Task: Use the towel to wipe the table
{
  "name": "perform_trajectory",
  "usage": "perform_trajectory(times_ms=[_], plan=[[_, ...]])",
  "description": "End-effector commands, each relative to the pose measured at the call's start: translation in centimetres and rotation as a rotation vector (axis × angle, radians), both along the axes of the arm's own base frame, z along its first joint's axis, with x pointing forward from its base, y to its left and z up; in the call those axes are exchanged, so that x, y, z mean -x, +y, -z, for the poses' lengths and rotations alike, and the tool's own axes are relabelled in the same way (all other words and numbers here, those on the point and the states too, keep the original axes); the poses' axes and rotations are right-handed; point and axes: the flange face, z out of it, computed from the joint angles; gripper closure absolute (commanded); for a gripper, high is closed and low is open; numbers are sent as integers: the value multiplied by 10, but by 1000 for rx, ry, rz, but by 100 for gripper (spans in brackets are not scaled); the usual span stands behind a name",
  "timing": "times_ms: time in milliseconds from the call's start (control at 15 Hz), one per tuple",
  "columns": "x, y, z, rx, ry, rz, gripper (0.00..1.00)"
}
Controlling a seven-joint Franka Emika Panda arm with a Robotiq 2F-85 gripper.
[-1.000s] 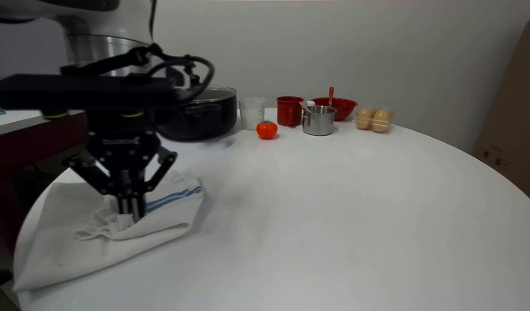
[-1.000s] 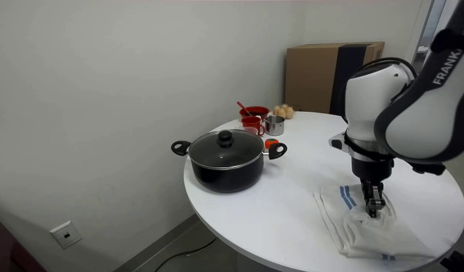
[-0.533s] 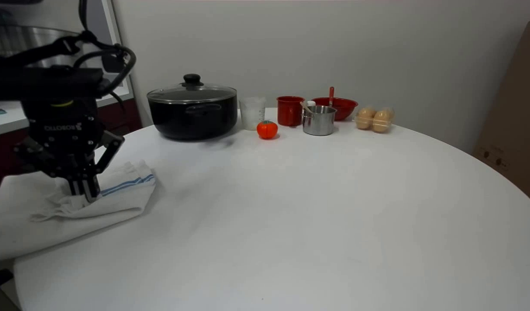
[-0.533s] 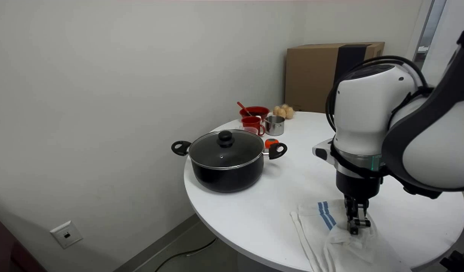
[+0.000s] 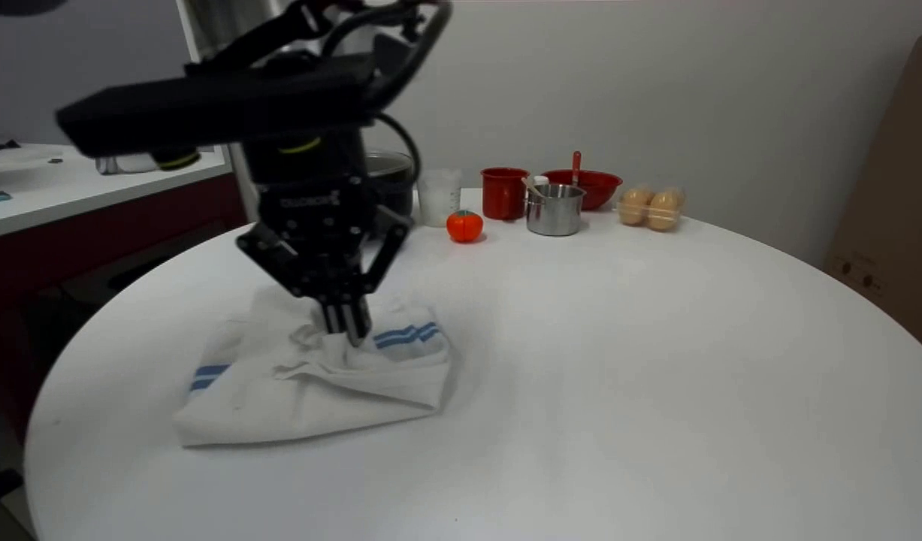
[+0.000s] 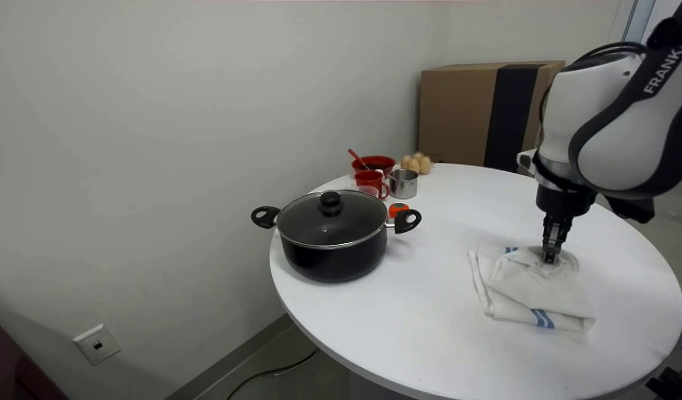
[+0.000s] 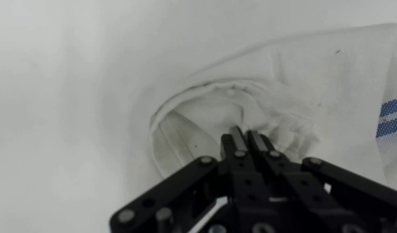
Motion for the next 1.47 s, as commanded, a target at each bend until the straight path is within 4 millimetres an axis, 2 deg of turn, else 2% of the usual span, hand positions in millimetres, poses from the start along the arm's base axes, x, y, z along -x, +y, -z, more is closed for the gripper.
perform_trajectory(times_ms=[0,133,267,467,667,1000,1133,1267,1400], plan=[[-19,-83,-4,49,-34,163,99],[-23,-123,-7,58,-41,252,99],[-26,-155,-6,42,-33,349,99],[-31,-188,-3,-57,32,460,99],[-41,-221,-8,-190,77,495,99],[-46,-279,-20,-141,61,511,99],[-46,-285,-19,-101,45,509,99],[-45,-272,-12,-90,46,478,99],[-45,-246,1,-92,61,421,99]])
